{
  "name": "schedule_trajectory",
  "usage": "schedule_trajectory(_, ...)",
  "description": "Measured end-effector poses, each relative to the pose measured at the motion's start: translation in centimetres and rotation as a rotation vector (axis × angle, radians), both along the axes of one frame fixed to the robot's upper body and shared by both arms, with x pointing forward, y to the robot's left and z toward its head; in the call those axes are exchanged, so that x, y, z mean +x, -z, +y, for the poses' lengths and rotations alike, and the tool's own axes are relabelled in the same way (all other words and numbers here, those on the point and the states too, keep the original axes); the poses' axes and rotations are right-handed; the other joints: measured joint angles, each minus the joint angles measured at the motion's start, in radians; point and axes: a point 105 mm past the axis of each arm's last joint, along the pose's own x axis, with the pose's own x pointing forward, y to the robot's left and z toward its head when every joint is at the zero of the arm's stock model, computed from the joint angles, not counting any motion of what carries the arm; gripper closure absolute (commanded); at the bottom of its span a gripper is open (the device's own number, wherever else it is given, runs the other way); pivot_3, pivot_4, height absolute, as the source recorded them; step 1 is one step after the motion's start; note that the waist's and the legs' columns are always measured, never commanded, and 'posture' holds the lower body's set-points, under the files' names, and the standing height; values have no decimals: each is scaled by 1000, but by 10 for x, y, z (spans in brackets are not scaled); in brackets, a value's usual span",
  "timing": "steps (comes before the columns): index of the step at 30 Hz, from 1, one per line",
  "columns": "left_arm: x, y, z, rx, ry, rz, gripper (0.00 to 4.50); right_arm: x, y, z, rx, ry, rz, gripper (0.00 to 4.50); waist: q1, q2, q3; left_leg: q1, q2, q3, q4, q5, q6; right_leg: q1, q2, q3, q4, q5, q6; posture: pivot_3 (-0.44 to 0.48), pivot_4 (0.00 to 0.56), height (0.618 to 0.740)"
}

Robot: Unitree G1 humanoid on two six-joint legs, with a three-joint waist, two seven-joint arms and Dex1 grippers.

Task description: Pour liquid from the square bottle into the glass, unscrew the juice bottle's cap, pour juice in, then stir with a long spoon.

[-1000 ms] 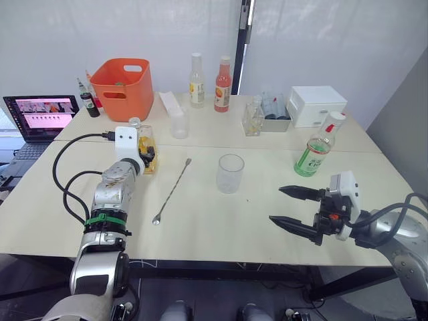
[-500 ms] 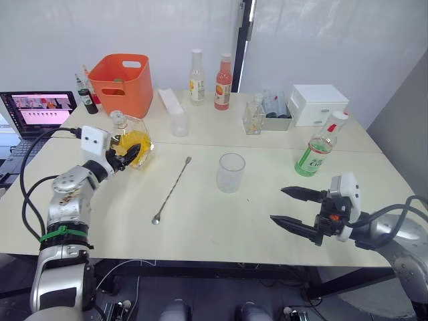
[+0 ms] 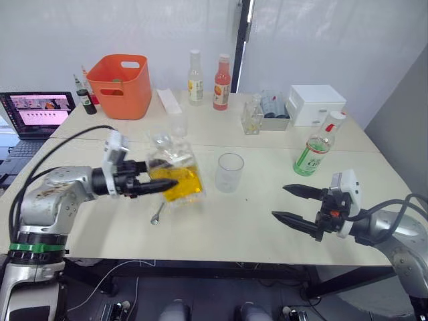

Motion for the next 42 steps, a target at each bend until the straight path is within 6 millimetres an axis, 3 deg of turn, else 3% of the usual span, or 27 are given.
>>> schedule_trajectory(6,2,30,-40,47,130,-26,1726,1,-2,0,0,7,-8,0,0,0,0,0,0,0,1,0,0,0,1,0,0,0,0,0,150,715)
schedule_trajectory(14,13,62,-55,123,172,-101,1726,2,-4,-1,-5,25,-18,0,-1,1,0,-1,0,0,1,0,0,0,1,1,0,0,0,0,150,715)
schedule_trajectory(22,17,64,-62,137,192,-168,1726,0,-7,1,-4,25,-19,0,2,2,-1,0,0,0,3,0,1,1,1,1,1,0,0,0,150,715)
schedule_trajectory(24,17,65,-62,138,197,-180,683,0,-6,2,-3,26,-12,0,2,2,-1,1,0,0,4,0,1,2,1,1,1,0,0,0,150,715)
schedule_trajectory(26,18,69,-62,160,191,-192,60,0,-6,1,-4,28,-7,0,1,3,-1,1,0,0,4,0,1,2,1,1,1,0,0,0,150,715)
schedule_trajectory(31,19,70,-63,152,180,-157,22,0,-5,1,-4,32,-1,0,0,3,-1,0,1,0,4,0,1,2,1,1,1,0,0,0,150,715)
schedule_trajectory(42,15,47,-61,101,148,-97,22,1,-5,1,-4,34,-2,0,-1,3,-1,0,1,-1,4,0,1,2,1,1,1,0,0,0,150,715)
